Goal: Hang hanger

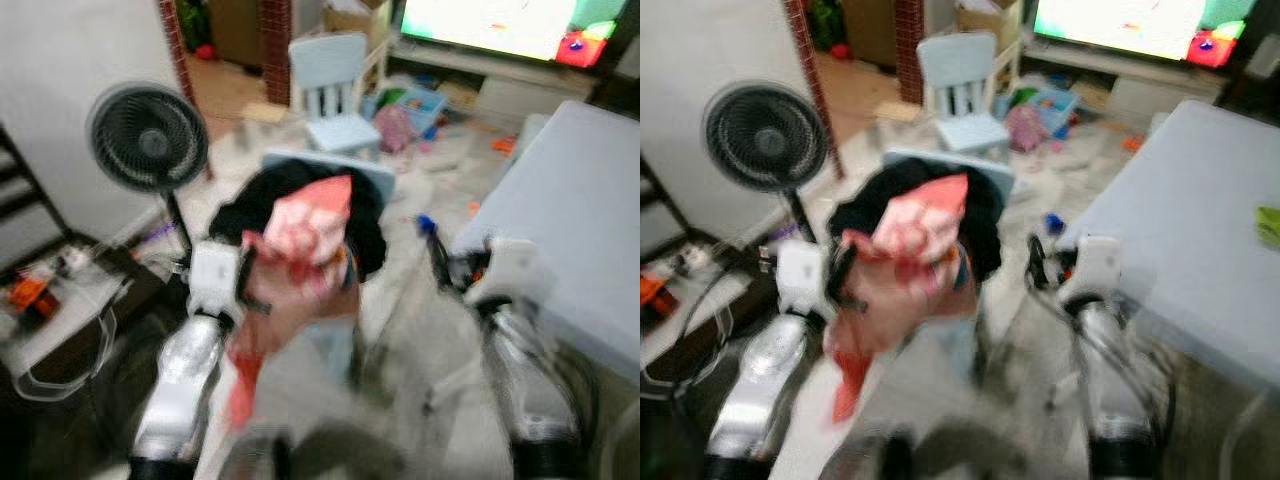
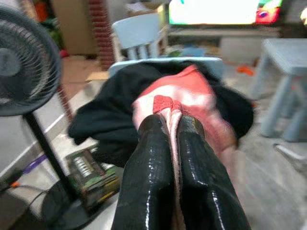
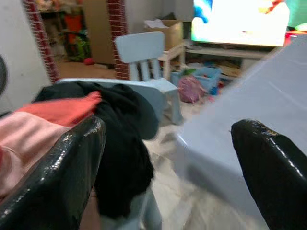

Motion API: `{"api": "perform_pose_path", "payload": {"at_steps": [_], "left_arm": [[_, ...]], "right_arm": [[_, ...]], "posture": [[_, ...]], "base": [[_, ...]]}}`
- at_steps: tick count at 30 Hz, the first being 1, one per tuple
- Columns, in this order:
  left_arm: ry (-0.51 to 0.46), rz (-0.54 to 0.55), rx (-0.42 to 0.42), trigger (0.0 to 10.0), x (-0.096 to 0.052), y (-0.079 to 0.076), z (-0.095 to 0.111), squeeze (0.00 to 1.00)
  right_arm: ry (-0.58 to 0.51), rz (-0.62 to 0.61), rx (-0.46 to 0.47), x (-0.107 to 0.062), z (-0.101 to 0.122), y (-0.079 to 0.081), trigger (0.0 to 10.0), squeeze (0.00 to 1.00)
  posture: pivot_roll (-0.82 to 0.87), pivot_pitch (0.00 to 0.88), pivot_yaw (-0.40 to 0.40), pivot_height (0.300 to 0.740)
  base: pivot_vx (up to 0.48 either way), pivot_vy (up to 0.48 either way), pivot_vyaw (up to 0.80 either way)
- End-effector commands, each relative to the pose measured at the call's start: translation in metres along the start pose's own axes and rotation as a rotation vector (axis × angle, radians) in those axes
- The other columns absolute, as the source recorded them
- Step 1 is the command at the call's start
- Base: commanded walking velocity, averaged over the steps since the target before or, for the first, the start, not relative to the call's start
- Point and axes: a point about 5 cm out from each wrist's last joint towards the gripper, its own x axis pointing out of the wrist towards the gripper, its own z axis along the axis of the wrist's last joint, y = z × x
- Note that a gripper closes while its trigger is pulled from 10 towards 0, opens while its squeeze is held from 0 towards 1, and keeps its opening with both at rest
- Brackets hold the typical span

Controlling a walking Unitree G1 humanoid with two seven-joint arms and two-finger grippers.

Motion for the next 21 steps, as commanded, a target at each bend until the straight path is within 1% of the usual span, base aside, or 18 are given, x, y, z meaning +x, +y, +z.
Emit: {"api": "perform_pose_path", "payload": {"at_steps": [1, 5, 9, 10, 11, 14, 15, 16, 18, 19, 21], "left_arm": [[-0.030, -0.018, 0.018, 10.0, 0.005, 0.000, 0.010, 0.00], [-0.041, -0.082, 0.061, 10.0, 0.008, -0.007, 0.012, 0.00], [-0.057, -0.129, 0.072, 10.0, 0.012, -0.015, 0.016, 0.00], [-0.057, -0.134, 0.068, 10.0, 0.013, -0.016, 0.016, 0.00], [-0.039, -0.174, 0.027, 10.0, 0.016, -0.024, 0.017, 0.00], [-0.010, -0.292, -0.034, 10.0, 0.017, -0.040, 0.016, 0.00], [0.002, -0.345, -0.047, 10.0, 0.016, -0.047, 0.015, 0.00], [0.014, -0.455, -0.024, 10.0, 0.013, -0.060, 0.013, 0.00], [0.024, -0.506, -0.003, 10.0, 0.013, -0.066, 0.012, 0.00], [0.024, -0.506, -0.003, 10.0, 0.013, -0.066, 0.012, 0.00], [0.016, -0.487, -0.038, 10.0, 0.016, -0.066, 0.016, 0.00]], "right_arm": [[-0.016, -0.006, 0.011, 0.003, 0.004, -0.001, 10.0, 0.00], [-0.013, -0.019, 0.015, 0.003, 0.001, -0.002, 10.0, 0.00], [-0.006, -0.024, 0.020, 0.003, -0.001, -0.003, 10.0, 0.00], [-0.006, -0.024, 0.020, 0.003, -0.001, -0.003, 10.0, 0.00], [-0.005, -0.024, 0.021, 0.003, -0.001, -0.002, 10.0, 0.00], [0.006, -0.031, 0.036, 0.003, -0.003, -0.002, 10.0, 0.00], [0.011, -0.034, 0.043, 0.003, -0.005, -0.001, 10.0, 0.00], [0.024, -0.036, 0.046, 0.003, -0.009, 0.000, 10.0, 0.00], [0.030, -0.032, 0.053, 0.003, -0.011, 0.004, 10.0, 0.00], [0.030, -0.032, 0.053, 0.003, -0.011, 0.004, 10.0, 0.00], [0.028, -0.025, 0.056, 0.003, -0.012, 0.007, 10.0, 0.00]], "posture": [[0.00, 0.000, -0.015, 0.740], [0.00, 0.000, -0.011, 0.740], [0.00, 0.000, -0.012, 0.740], [0.00, 0.000, -0.012, 0.740], [0.00, 0.000, -0.012, 0.740], [0.00, 0.000, -0.012, 0.740], [0.00, 0.000, -0.018, 0.740], [0.00, 0.000, -0.018, 0.740], [0.00, 0.000, -0.021, 0.740], [0.00, 0.000, -0.021, 0.740], [0.00, 0.000, -0.011, 0.740]], "base": [[-0.259, 0.000, 0.00], [-0.064, 0.000, 0.00], [0.000, 0.000, 0.00], [0.000, 0.000, 0.00], [0.000, 0.000, 0.00], [0.000, 0.000, 0.00], [0.000, 0.000, 0.00], [0.000, 0.000, -0.58], [0.000, 0.000, -0.69], [0.000, 0.000, -0.80], [0.000, 0.000, -0.80]]}}
